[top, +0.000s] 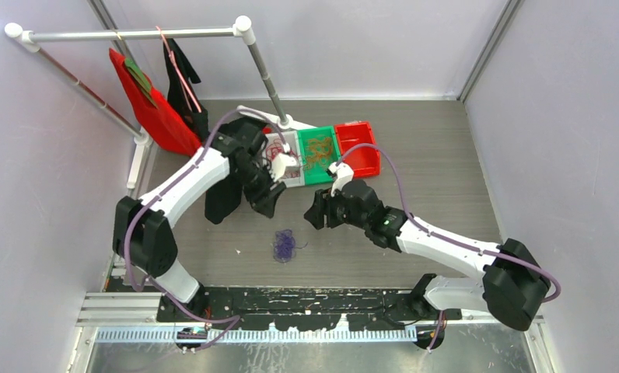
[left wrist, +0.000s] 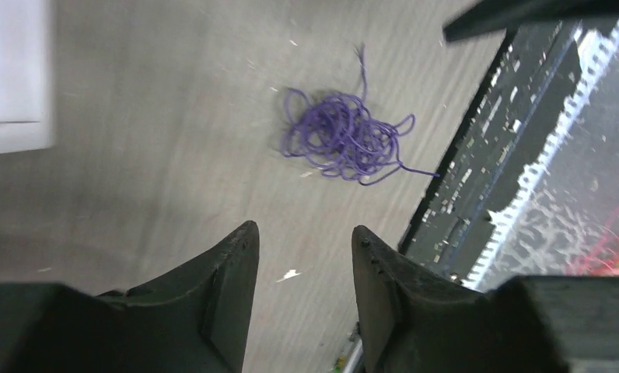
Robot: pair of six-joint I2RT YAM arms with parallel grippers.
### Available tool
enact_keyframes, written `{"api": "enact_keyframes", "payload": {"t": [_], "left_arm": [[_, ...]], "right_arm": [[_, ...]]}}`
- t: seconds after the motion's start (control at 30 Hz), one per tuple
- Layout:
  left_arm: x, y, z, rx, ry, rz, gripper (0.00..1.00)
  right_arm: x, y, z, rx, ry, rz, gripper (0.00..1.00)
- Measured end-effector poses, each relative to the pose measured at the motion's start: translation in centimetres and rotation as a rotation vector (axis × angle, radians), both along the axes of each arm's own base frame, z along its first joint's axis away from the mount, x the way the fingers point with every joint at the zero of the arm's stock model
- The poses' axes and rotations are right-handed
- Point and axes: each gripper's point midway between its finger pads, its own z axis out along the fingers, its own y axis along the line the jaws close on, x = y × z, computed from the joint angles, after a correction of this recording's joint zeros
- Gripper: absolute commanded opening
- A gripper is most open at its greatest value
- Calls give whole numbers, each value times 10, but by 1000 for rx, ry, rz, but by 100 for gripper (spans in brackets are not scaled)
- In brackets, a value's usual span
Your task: Untangle the cables
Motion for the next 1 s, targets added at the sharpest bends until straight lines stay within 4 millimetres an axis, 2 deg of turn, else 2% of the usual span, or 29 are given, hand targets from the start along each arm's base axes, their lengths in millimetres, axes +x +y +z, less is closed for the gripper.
{"api": "enact_keyframes", "payload": {"t": [0.13,0.23,0.47,0.67,0.83,1.0], "left_arm": [[-30,-4,-40,50,120,-43,45],[-41,-14,-52,62,147,-68,45],[-36,-42,-66,35,139,-72,45],[-29,-50,-84,50,139,-63,27],[-27,-50,-93,69,143,-50,8],[-23,-51,-93,67,124,-47,9]], "right_arm": [[3,-12,-5,-32,17,-52,59],[2,-23,-4,-49,27,-83,58],[-4,-39,8,-33,39,-121,55],[-9,-50,10,-42,45,-142,50],[-9,-54,8,-37,48,-164,49],[-12,-59,-6,-51,74,-180,49]]}}
